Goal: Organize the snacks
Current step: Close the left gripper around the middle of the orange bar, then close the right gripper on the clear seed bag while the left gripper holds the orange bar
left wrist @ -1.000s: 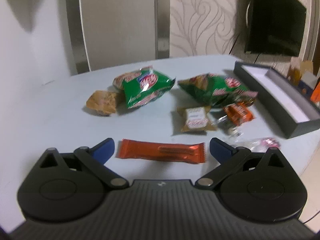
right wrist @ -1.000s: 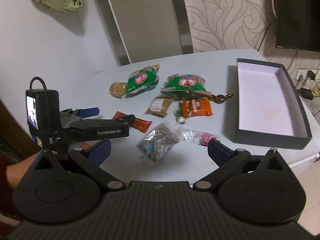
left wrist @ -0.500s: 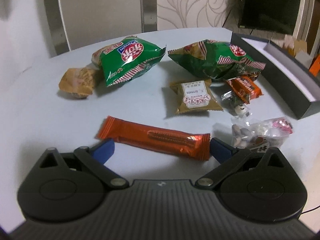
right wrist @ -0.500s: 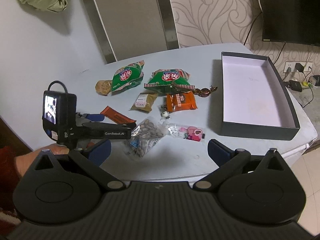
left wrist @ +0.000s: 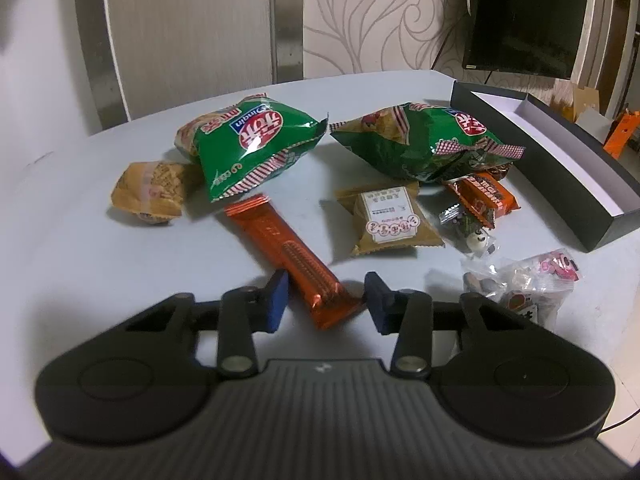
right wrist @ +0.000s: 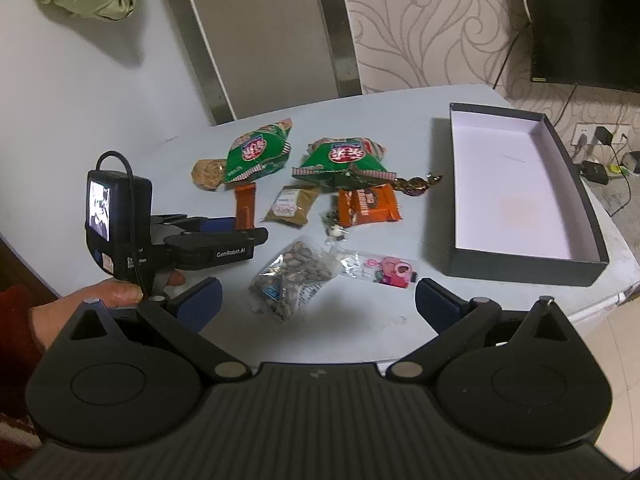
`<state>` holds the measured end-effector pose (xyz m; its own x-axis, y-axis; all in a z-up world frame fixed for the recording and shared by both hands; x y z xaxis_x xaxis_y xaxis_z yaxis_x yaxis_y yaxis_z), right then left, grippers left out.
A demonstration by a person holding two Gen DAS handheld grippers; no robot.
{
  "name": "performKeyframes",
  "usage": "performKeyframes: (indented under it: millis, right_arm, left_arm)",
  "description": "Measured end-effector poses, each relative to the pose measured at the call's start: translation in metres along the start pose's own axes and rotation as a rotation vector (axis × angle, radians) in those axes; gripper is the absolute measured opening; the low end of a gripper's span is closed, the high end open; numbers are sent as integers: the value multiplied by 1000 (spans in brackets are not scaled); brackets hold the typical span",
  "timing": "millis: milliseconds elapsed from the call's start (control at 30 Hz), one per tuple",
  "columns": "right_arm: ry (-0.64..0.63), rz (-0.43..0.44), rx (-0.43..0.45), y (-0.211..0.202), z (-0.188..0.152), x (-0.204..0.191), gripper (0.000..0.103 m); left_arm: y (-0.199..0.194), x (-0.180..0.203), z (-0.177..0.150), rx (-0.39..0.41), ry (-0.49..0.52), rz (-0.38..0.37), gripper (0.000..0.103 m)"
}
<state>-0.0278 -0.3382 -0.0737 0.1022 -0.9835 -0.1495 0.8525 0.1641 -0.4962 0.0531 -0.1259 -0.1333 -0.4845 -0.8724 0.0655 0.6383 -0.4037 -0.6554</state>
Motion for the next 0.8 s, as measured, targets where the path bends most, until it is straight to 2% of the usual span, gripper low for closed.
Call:
performKeyframes:
  millis: [67,300,500,633,733,800]
  right_arm:
    - [-9,6,3,1,1,-3,103]
    - [-20,23,-1,3,1,-8,103]
    - [-26,31,0,8,0,-4,103]
    - [-85,23,29,17,-1,-3,103]
    - [-103,49,3,29,-3,-3,87]
    - [-100,89,-28,39,-7,-9,82]
  left_arm:
    - [-1,-2,1,-4,-14,-9,26]
    - [-12,-10,0,8,-76,-12,25]
    - [-28,1,8,46,-53,-27,25]
    - [-35,6,10,61,-39,-28,25]
    - [-40,5,10,70,-37,-21,25]
    - [-42,2,8,68,-43,-14,25]
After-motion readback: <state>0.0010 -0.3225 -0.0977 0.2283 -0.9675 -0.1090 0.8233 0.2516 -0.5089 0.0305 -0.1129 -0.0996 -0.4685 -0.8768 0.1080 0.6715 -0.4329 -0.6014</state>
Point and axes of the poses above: each gripper's, at about its wrist camera, not at the fingertips, and y roughly the way its jaws point, x to its right, z to its top, the point moved 8 cm from there along y, roughly the way its jaws point, and after that the axes turned 6 degrees about -z, right-handed, at the moved point
